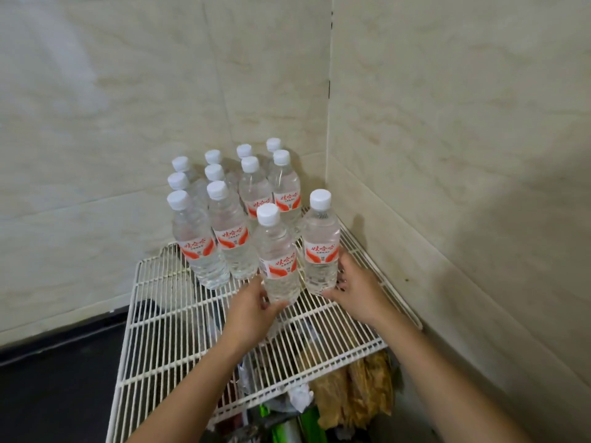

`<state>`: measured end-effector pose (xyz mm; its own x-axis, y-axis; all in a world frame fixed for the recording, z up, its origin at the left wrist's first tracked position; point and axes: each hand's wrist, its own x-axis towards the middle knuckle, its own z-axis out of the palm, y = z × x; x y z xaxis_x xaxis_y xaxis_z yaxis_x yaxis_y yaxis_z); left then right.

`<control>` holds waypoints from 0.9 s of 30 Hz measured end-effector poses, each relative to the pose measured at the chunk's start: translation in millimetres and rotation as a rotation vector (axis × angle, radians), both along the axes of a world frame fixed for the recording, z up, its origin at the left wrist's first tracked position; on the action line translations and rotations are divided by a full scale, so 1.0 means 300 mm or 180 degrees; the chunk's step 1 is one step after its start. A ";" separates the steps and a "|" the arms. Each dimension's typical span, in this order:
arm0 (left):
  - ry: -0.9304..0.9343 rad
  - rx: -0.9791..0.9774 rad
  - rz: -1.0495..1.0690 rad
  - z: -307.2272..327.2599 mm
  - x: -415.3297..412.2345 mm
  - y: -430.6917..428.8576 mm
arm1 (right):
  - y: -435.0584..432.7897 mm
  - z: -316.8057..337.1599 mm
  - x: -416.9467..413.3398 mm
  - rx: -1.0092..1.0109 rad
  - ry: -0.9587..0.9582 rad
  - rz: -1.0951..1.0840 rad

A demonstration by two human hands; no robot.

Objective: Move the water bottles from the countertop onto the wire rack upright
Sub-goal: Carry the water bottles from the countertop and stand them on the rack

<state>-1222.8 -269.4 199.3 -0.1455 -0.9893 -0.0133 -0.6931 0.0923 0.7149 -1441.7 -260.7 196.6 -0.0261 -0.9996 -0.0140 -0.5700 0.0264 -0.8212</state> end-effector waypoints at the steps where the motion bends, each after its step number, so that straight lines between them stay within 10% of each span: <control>1: 0.0071 -0.0052 0.0047 -0.004 -0.010 0.004 | -0.012 0.001 0.010 -0.0007 -0.0006 0.0021; 8: 0.0610 -0.0203 0.0928 -0.035 -0.050 -0.051 | -0.115 0.012 0.082 -0.0048 0.0012 0.0039; 27: -0.0646 -0.0042 0.1391 -0.078 -0.051 -0.187 | -0.251 -0.005 0.135 -0.0113 0.0086 -0.0235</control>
<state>-1238.1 -325.4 175.8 0.2883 -0.9574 0.0145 -0.7944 -0.2307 0.5618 -1401.3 -336.0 195.0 -0.0998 -0.9947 0.0230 -0.5894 0.0405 -0.8068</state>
